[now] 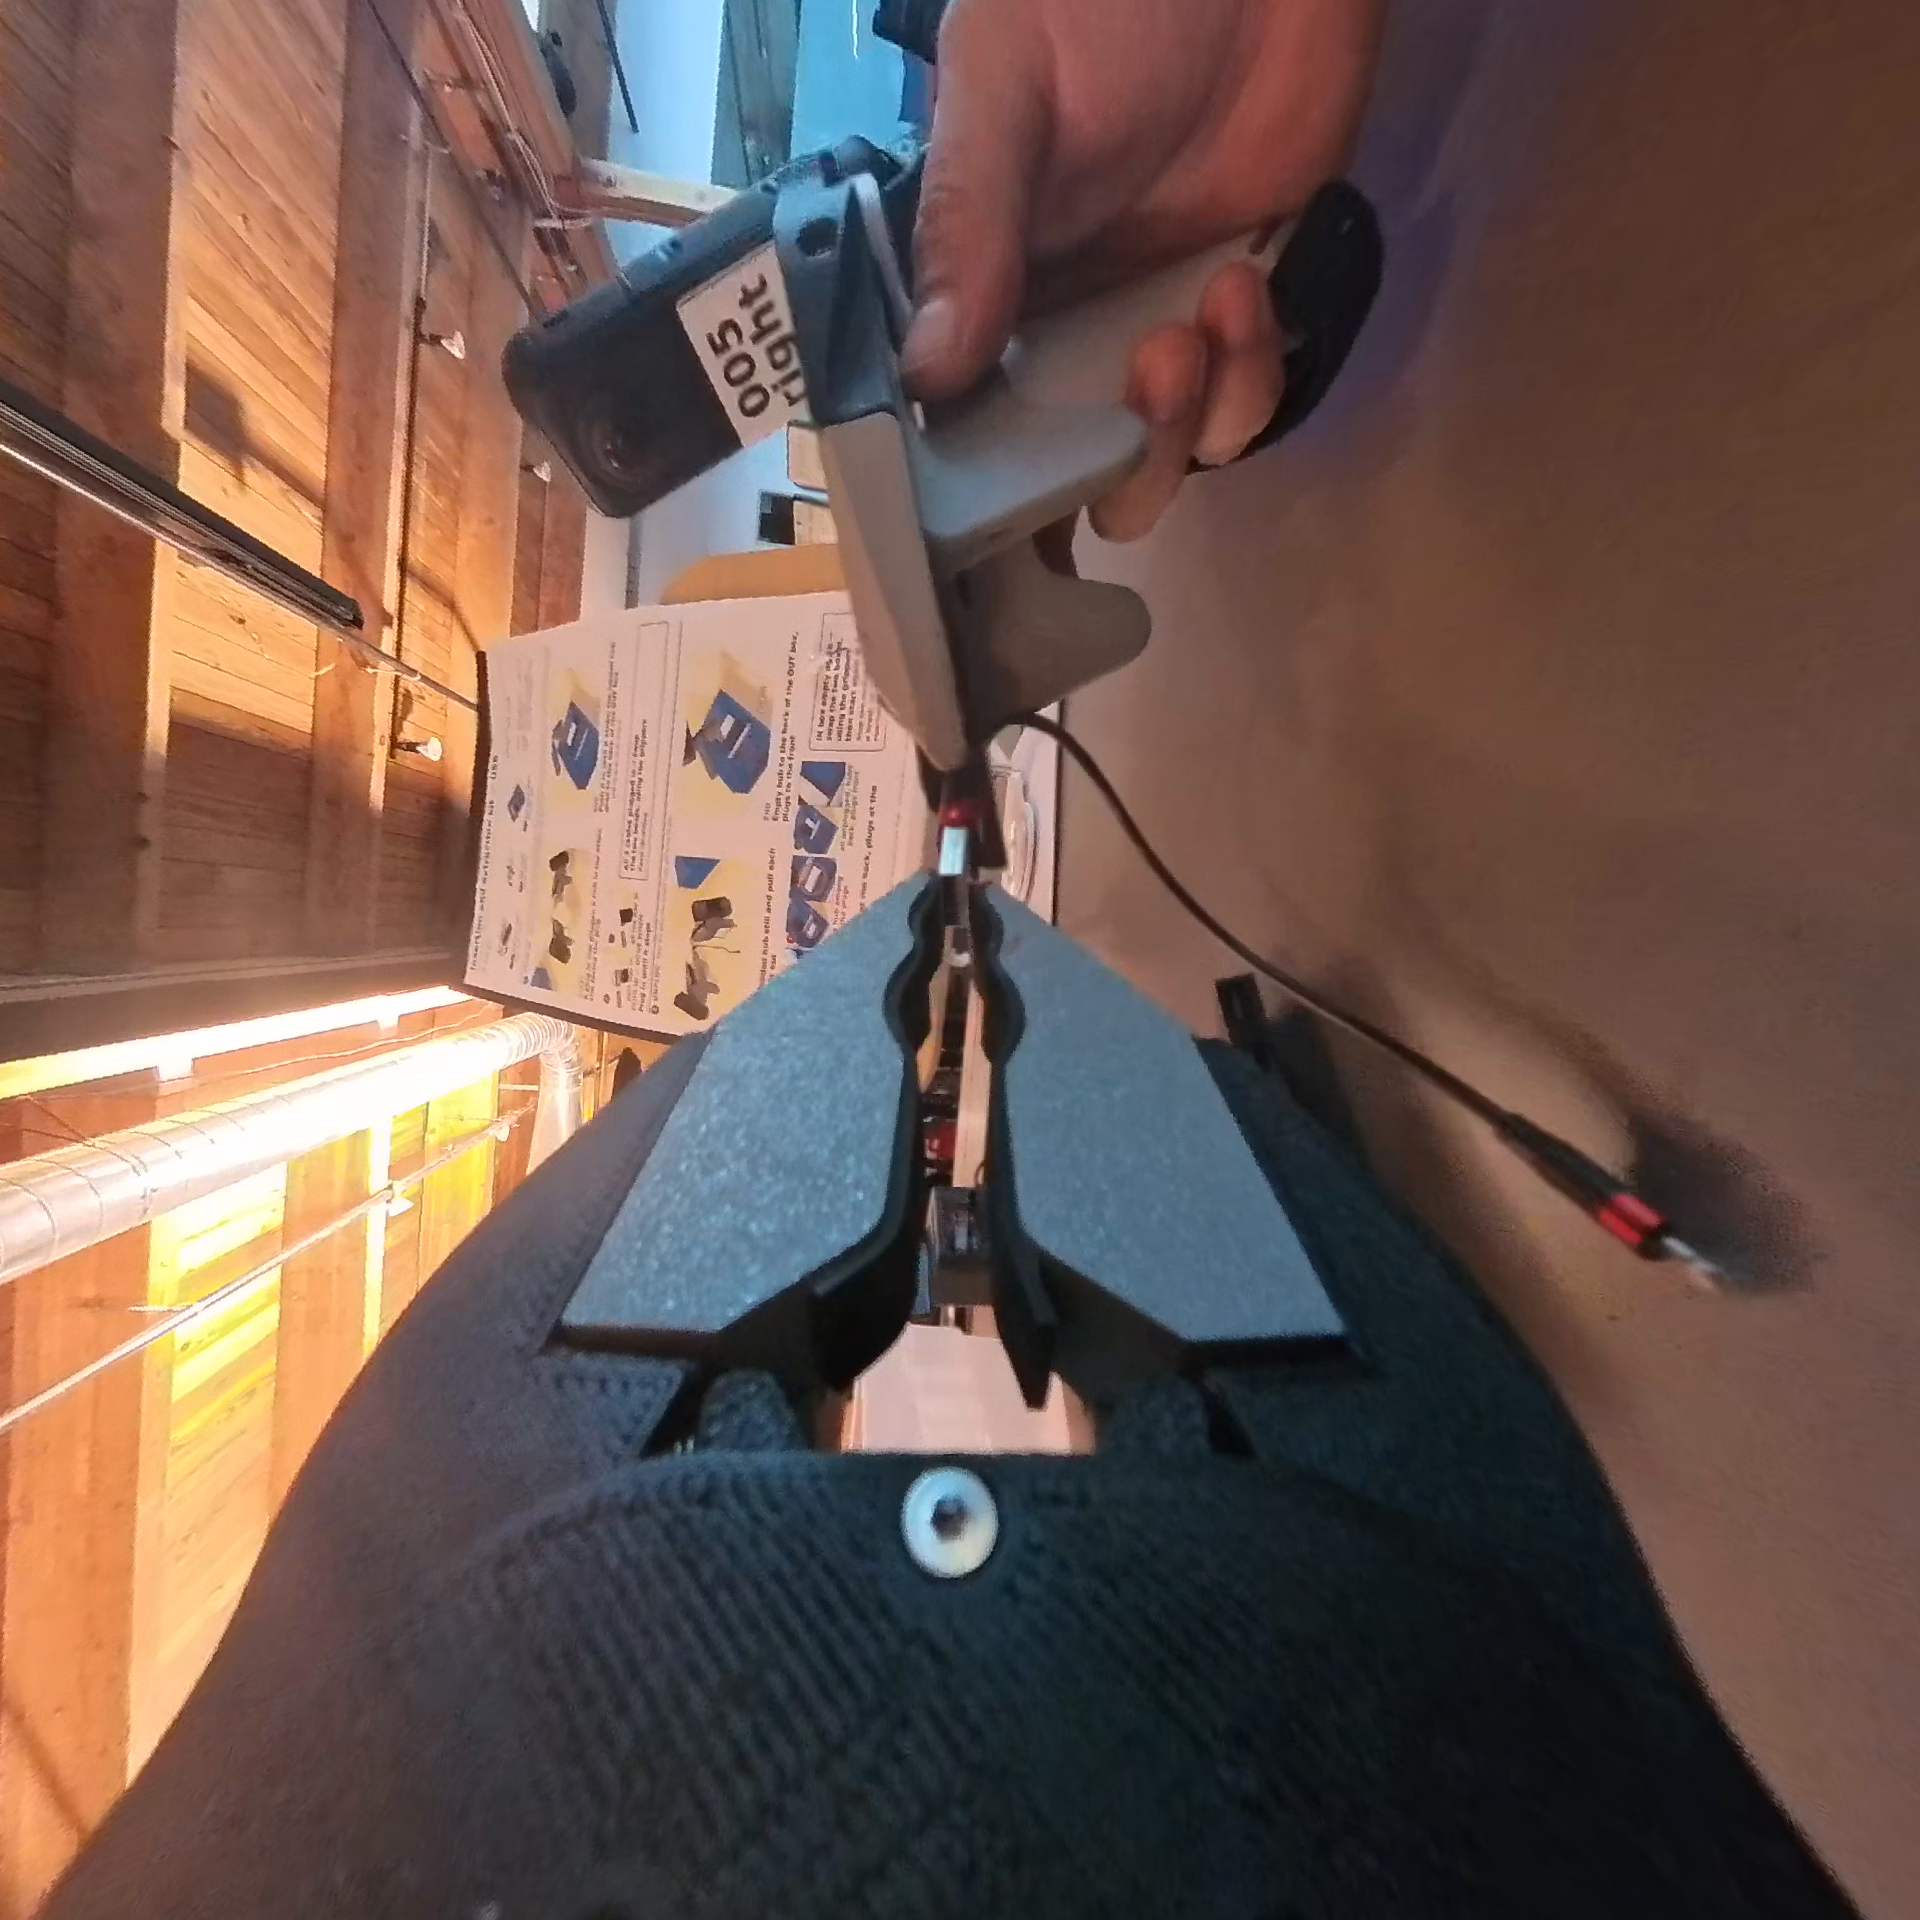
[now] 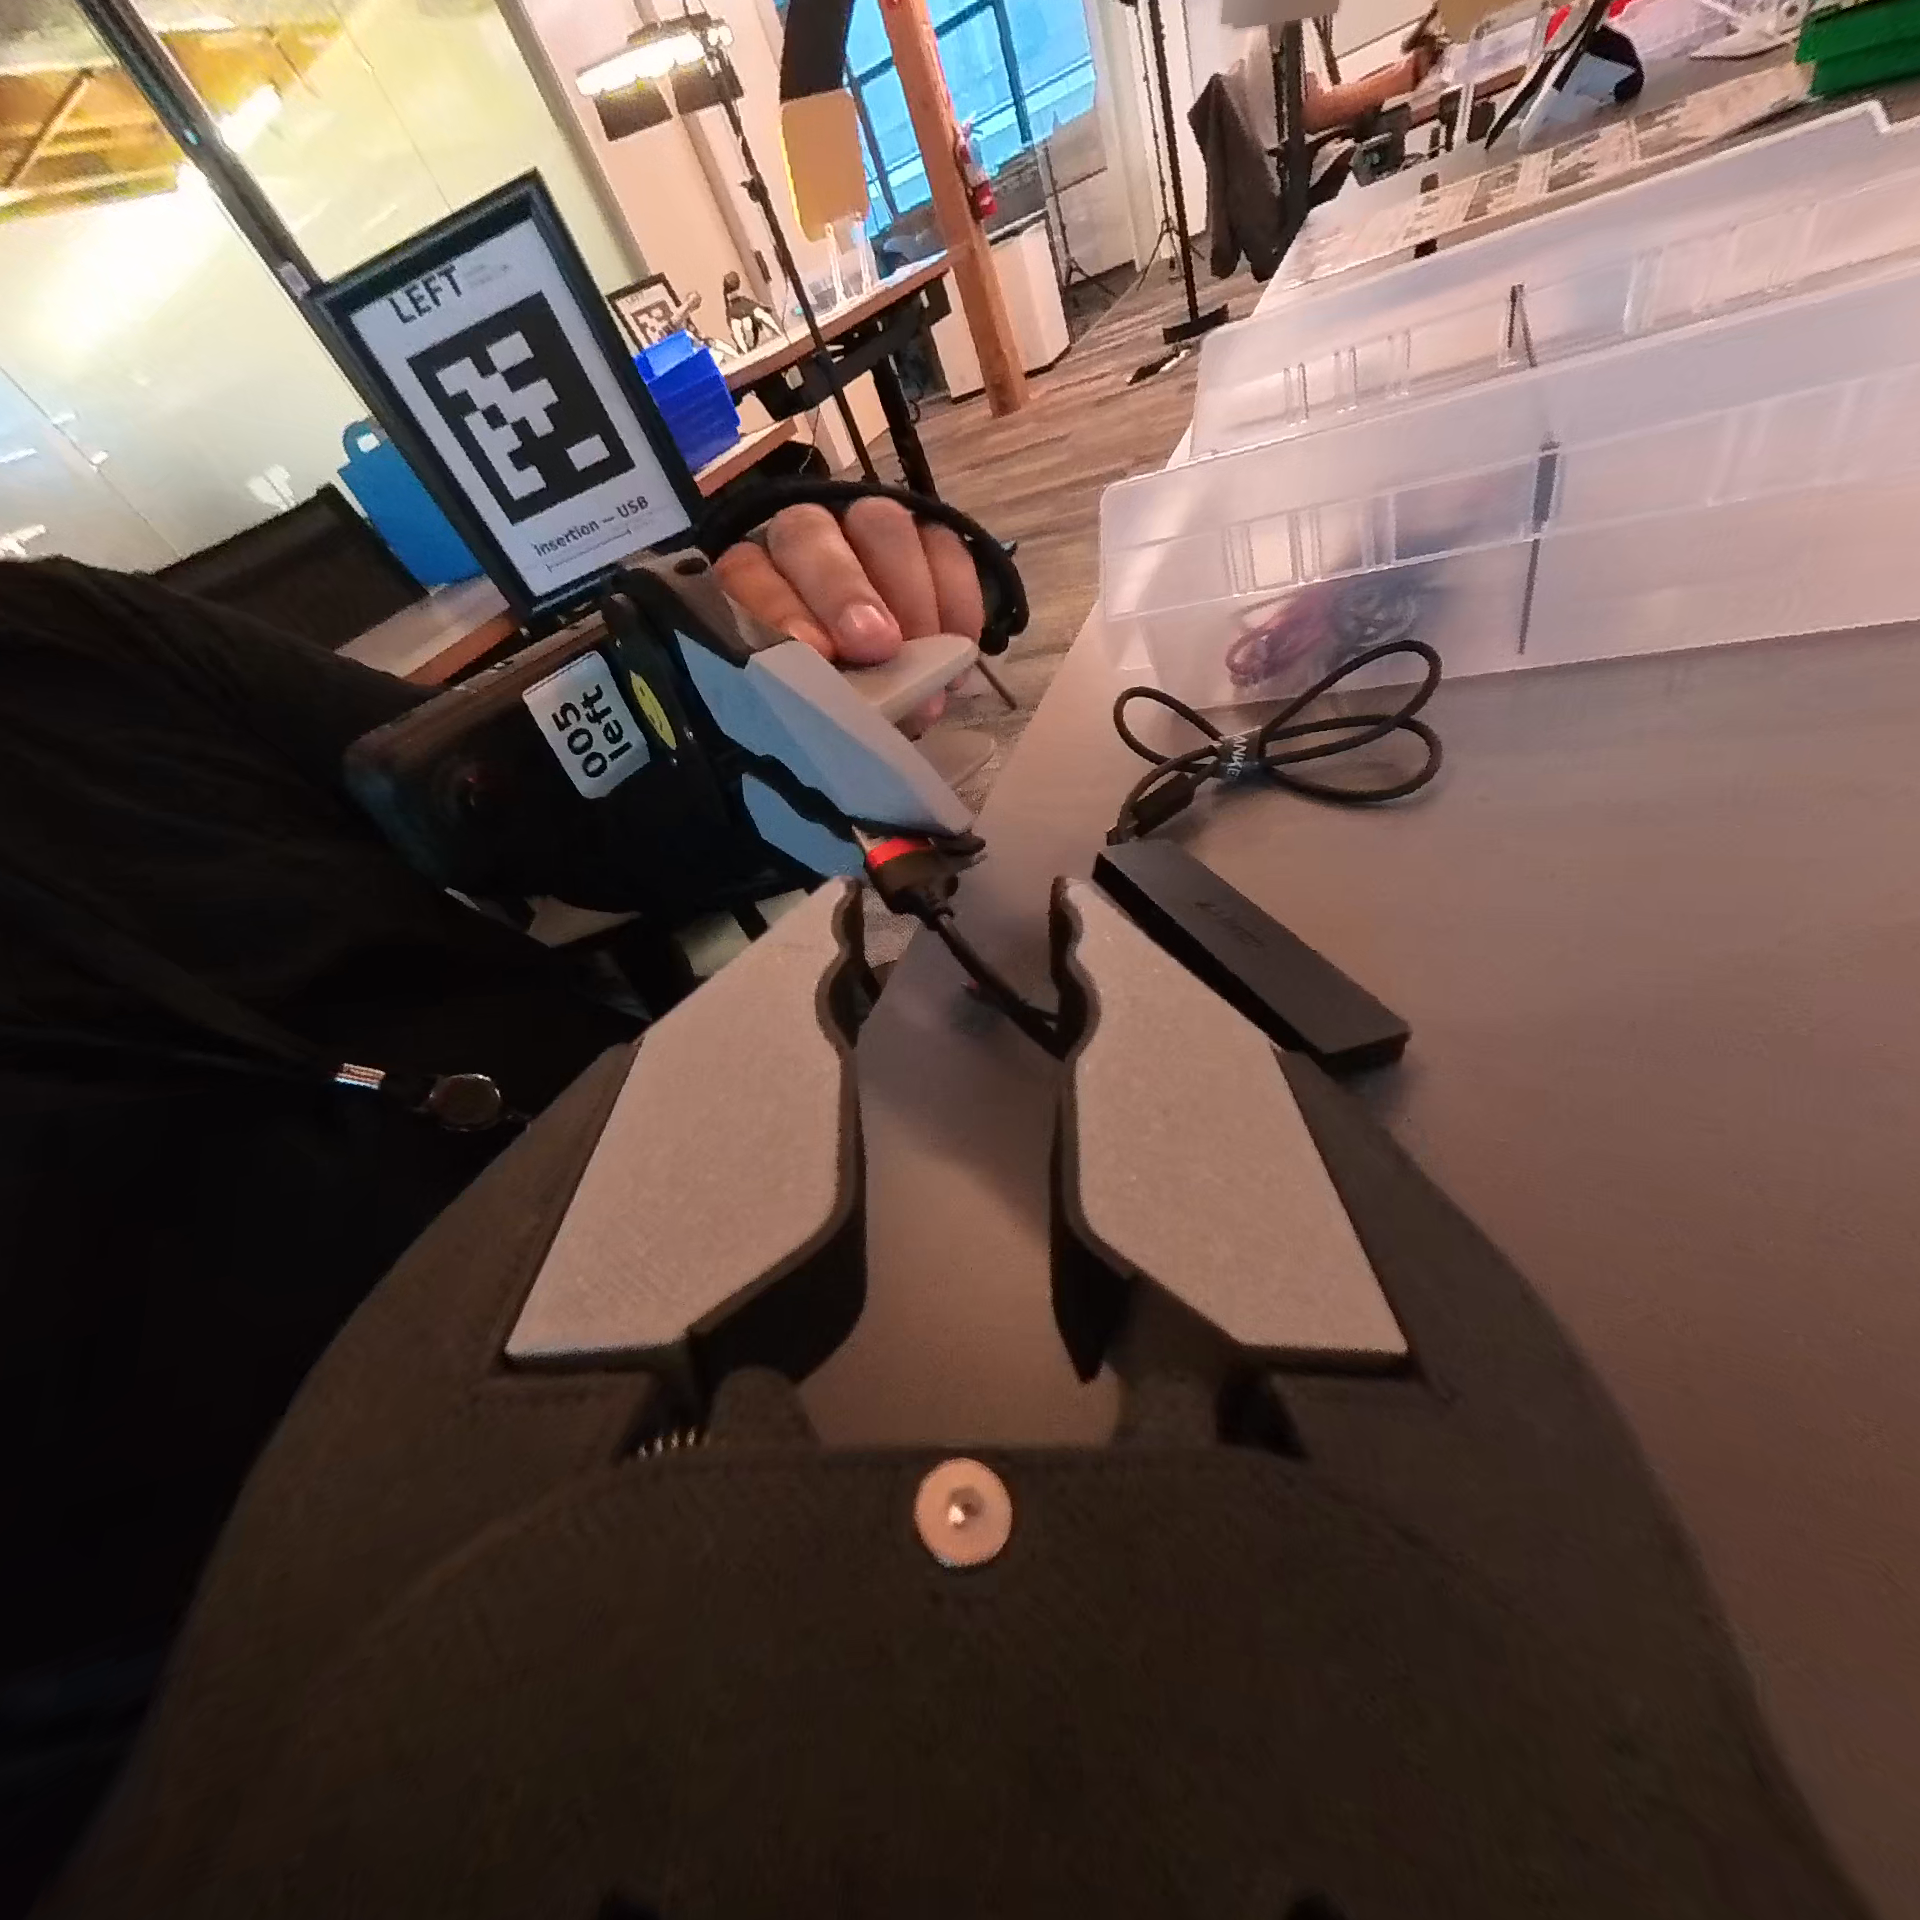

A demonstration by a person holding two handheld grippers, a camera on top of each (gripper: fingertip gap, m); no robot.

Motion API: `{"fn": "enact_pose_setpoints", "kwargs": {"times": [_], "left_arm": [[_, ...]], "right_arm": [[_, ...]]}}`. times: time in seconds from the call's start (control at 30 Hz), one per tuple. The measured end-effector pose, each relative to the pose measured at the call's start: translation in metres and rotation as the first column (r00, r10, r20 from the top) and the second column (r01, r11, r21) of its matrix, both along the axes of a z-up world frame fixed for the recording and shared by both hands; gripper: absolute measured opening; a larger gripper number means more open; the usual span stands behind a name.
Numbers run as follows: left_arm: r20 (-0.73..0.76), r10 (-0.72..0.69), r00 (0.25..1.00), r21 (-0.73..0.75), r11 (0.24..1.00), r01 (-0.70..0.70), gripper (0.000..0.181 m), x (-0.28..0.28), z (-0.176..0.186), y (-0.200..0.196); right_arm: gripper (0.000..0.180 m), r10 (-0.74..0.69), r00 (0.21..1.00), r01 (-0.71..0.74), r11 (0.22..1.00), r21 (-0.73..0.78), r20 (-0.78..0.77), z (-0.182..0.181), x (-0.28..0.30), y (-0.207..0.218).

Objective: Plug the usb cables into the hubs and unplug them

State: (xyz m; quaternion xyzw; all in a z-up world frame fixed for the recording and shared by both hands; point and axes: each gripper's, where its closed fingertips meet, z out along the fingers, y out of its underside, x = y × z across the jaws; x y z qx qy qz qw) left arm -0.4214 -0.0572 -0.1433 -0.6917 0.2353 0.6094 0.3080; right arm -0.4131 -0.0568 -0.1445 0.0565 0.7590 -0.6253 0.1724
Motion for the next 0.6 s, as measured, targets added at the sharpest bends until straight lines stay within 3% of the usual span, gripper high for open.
{"fn": "enact_pose_setpoints", "kwargs": {"times": [0.13,0.3,0.6], "left_arm": [[-0.003,0.019,1.000,0.018,1.000,-0.019,0.003,-0.005,0.004,-0.006],[-0.007,0.030,1.000,0.020,0.999,-0.029,0.002,-0.007,0.003,-0.007],[0.116,0.049,0.992,0.034,0.998,-0.053,0.003,-0.016,-0.012,-0.008]], "right_arm": [[0.005,0.020,0.997,-0.017,0.999,0.043,-0.076,-0.006,0.008,-0.002],[0.021,0.030,0.999,-0.029,0.999,0.019,-0.042,-0.003,0.009,-0.004],[0.012,-0.082,0.984,0.093,0.994,0.061,-0.158,-0.008,-0.005,-0.008]]}}
